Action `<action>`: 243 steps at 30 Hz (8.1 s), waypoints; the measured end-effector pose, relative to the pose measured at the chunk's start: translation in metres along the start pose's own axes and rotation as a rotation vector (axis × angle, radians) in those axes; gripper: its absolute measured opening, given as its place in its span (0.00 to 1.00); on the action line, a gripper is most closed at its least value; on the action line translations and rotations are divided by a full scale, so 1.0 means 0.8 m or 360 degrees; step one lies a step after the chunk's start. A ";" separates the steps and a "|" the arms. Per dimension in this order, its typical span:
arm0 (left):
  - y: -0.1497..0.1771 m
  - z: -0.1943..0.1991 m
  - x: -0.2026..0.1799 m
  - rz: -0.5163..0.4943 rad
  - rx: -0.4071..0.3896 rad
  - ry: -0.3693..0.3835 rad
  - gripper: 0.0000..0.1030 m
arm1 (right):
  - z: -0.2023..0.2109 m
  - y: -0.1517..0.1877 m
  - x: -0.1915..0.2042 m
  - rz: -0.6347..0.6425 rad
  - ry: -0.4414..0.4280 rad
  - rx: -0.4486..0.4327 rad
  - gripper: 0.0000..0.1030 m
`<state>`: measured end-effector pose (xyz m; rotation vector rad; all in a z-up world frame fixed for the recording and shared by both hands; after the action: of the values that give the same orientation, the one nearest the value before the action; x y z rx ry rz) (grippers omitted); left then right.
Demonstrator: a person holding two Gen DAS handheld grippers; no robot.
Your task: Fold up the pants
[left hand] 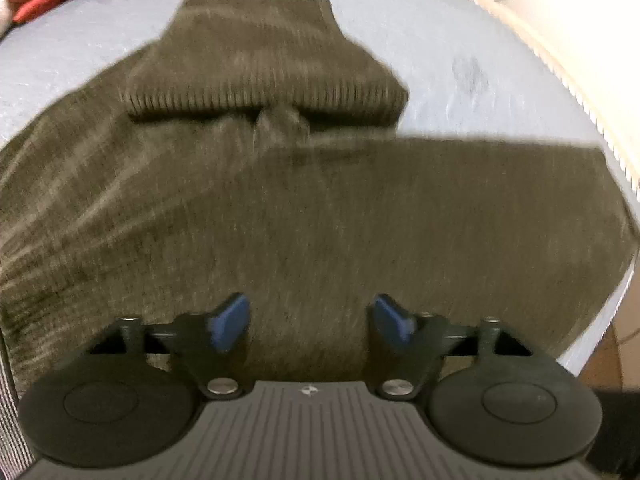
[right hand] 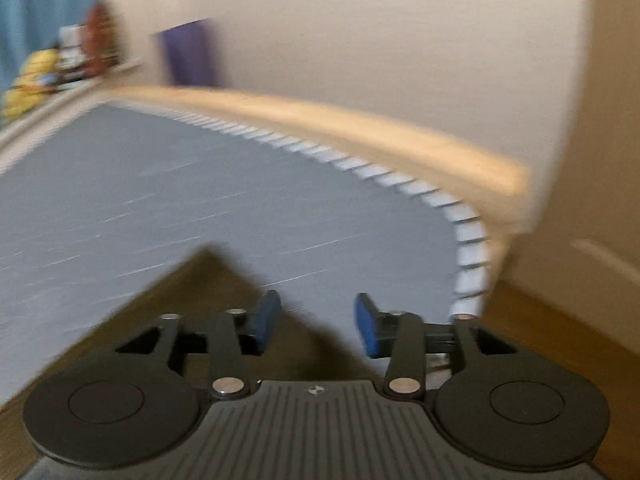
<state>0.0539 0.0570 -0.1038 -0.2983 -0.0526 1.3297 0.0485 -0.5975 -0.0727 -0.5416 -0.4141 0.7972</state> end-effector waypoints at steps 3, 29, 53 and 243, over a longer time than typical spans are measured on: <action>0.019 -0.013 -0.006 -0.0178 -0.0001 -0.0092 0.60 | -0.028 0.019 0.035 0.0211 -0.0132 0.0254 0.62; 0.040 0.048 0.391 0.1272 -0.0368 0.0031 0.62 | 0.218 0.097 0.359 0.0338 -0.1117 0.0210 0.68; -0.007 0.025 0.259 0.0716 -0.0204 -0.0445 0.39 | 0.065 0.154 0.560 0.0561 -0.1025 0.0446 0.51; -0.058 0.043 0.016 -0.0275 -0.0365 0.0197 0.44 | 0.103 -0.094 0.313 0.0303 -0.0571 -0.0326 0.57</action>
<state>0.0936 0.0660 -0.0611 -0.5577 -0.1247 1.1323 0.2042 -0.4262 0.0737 -0.6363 -0.7894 1.0473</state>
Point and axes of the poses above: each gripper's, at about its wrist camera, not at the fingertips, and z roughly against the way its jaws point, x to its left, y to its underside, the point moved 3 cm from there along -z, roughly the way its jaws point, and after that the axes turned 9 degrees about x, right-handed, at the moved point
